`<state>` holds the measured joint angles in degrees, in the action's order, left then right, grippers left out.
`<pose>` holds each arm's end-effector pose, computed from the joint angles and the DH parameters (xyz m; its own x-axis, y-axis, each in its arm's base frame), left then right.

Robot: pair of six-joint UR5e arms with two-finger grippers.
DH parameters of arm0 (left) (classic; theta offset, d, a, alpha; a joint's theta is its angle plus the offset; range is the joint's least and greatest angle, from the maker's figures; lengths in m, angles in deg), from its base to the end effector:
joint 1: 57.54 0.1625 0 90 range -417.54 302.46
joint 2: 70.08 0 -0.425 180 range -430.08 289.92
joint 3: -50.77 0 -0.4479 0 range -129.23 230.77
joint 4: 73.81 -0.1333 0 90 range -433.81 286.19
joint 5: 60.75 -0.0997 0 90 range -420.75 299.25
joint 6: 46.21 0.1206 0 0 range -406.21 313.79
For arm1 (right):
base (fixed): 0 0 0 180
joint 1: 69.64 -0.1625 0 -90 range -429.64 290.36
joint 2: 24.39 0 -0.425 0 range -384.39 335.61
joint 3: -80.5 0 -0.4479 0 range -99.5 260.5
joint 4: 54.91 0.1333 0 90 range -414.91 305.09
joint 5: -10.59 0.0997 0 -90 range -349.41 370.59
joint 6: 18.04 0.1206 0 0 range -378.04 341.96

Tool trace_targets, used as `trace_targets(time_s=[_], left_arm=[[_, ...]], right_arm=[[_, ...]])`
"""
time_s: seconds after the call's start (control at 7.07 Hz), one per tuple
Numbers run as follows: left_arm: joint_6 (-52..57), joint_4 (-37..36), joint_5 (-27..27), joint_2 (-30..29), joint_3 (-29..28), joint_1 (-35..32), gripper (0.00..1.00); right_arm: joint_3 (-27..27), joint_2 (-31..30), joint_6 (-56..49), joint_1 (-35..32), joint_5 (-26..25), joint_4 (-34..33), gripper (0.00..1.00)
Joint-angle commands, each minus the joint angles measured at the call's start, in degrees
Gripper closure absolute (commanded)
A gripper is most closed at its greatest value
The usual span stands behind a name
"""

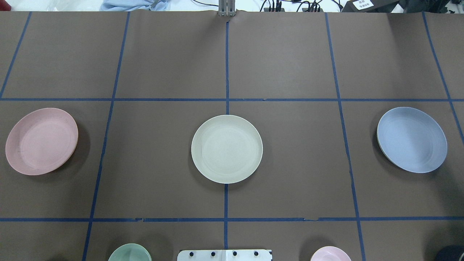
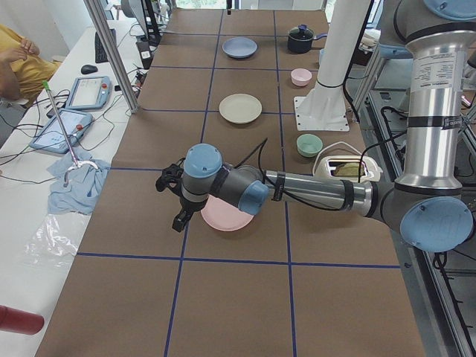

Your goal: Stack three plates with pink and blue

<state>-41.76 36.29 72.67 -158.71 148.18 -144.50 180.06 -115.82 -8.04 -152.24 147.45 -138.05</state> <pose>-0.0205 -0.5652 0.5750 0.7034 0.4094 -0.5810 -0.1025 0.8673 0.4871 -0.0260 -0.5517 0.5779 0.6655 -0.1047 0.7391 0.0090 0.9912 0.1323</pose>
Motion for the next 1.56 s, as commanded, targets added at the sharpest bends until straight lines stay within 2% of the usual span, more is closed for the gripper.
trace_targets(time_s=[0.0,1.41], left_arm=[[-3.1,0.4,-0.4,0.4,1.4,-0.5,0.00],[-3.6,-0.9,-1.0,2.6,5.9,-0.5,0.00]], right_arm=[[-0.2,-2.0,0.0,-1.4,-1.3,0.0,0.00],[0.5,-3.1,0.8,-1.4,0.3,0.3,0.00]])
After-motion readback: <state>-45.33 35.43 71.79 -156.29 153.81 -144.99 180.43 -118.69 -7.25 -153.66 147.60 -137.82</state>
